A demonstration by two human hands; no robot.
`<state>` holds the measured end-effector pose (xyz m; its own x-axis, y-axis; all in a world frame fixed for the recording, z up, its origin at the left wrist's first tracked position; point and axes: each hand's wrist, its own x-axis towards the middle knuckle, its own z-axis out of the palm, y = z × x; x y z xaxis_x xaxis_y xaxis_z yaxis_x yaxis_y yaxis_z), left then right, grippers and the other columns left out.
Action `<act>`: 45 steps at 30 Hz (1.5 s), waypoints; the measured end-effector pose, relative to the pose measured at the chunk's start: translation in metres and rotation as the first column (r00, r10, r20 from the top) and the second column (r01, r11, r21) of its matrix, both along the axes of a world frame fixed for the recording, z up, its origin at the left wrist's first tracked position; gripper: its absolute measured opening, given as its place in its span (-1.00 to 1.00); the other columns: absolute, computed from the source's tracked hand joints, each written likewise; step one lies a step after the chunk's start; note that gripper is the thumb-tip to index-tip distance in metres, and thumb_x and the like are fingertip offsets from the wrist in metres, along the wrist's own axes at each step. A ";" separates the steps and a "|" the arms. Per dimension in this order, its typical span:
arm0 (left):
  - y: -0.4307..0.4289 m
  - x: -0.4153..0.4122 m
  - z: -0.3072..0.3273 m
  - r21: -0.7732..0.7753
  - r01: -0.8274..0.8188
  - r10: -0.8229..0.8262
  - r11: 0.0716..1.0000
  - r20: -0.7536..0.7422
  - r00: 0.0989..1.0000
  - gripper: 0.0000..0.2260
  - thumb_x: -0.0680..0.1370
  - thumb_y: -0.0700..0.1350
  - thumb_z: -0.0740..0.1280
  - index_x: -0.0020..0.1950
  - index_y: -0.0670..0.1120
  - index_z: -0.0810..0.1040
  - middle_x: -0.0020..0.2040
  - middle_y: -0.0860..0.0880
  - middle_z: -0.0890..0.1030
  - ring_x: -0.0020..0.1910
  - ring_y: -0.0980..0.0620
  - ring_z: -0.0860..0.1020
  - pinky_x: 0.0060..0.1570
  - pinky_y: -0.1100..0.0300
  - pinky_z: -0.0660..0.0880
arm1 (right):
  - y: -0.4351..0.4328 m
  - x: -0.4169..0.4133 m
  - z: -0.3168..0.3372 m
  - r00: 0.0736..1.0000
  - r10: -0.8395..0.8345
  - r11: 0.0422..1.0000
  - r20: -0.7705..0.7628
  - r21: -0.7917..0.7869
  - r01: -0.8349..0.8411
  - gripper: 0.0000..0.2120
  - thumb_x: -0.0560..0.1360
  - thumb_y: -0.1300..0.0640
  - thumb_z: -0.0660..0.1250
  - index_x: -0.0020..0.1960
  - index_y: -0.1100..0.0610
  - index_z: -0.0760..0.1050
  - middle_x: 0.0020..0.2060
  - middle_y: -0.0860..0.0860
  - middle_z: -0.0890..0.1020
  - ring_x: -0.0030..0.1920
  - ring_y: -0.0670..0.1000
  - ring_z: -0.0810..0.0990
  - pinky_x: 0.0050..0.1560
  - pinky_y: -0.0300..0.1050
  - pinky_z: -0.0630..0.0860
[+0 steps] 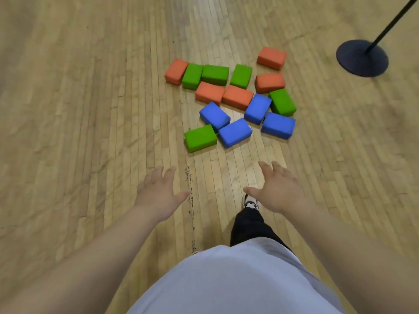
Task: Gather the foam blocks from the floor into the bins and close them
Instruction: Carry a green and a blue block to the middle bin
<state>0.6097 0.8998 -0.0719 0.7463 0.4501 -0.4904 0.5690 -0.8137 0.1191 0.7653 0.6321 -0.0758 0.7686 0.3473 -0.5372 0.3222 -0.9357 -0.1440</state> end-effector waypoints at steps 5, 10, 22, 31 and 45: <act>0.003 0.087 -0.007 0.000 -0.102 0.102 0.995 -0.008 0.995 -0.22 0.56 0.44 0.14 0.66 0.11 0.01 0.66 -0.12 0.07 0.63 -0.20 0.05 0.56 -0.20 0.11 | 0.024 0.113 -0.001 0.995 0.095 0.995 -0.018 0.006 -0.095 -0.07 0.46 -0.49 0.21 0.66 -0.11 -0.05 0.65 0.08 0.04 0.62 0.21 0.09 0.55 0.26 0.16; 0.000 0.158 0.000 -0.035 -0.222 0.223 0.974 0.008 0.975 -0.24 0.58 0.41 0.17 0.66 0.12 -0.01 0.67 -0.10 0.04 0.64 -0.17 0.01 0.58 -0.19 0.06 | 0.054 0.205 0.005 0.967 0.254 0.967 -0.004 -0.010 -0.254 -0.05 0.43 -0.52 0.21 0.65 -0.12 -0.02 0.64 0.09 0.08 0.60 0.21 0.13 0.53 0.26 0.20; 0.118 0.267 -0.038 -0.071 -0.244 0.236 0.967 -0.108 0.966 -0.22 0.57 0.43 0.16 0.66 0.12 0.00 0.66 -0.12 0.07 0.63 -0.19 0.06 0.55 -0.19 0.12 | 0.176 0.333 -0.029 0.947 0.307 0.949 -0.093 -0.046 -0.312 -0.04 0.44 -0.49 0.26 0.65 -0.09 0.00 0.64 0.09 0.08 0.58 0.21 0.15 0.48 0.21 0.24; 0.243 0.394 -0.091 -0.092 0.011 -0.033 0.996 -0.243 0.970 -0.20 0.56 0.46 0.09 0.66 0.06 -0.01 0.66 -0.17 0.08 0.63 -0.22 0.08 0.53 -0.22 0.17 | 0.265 0.411 -0.086 0.931 0.292 0.933 -0.221 -0.148 -0.328 -0.01 0.43 -0.48 0.24 0.66 -0.09 -0.10 0.66 0.10 0.00 0.62 0.21 0.06 0.54 0.25 0.18; 0.246 0.484 -0.382 -0.241 -0.111 0.006 0.964 -0.400 0.916 -0.18 0.56 0.38 0.24 0.67 0.11 -0.08 0.64 -0.11 0.08 0.61 -0.17 0.08 0.52 -0.12 0.15 | 0.316 0.528 -0.398 0.790 0.448 0.789 -0.420 -0.230 -0.570 0.10 0.43 -0.41 0.34 0.66 -0.08 -0.28 0.66 0.11 -0.14 0.64 0.25 -0.11 0.59 0.25 0.03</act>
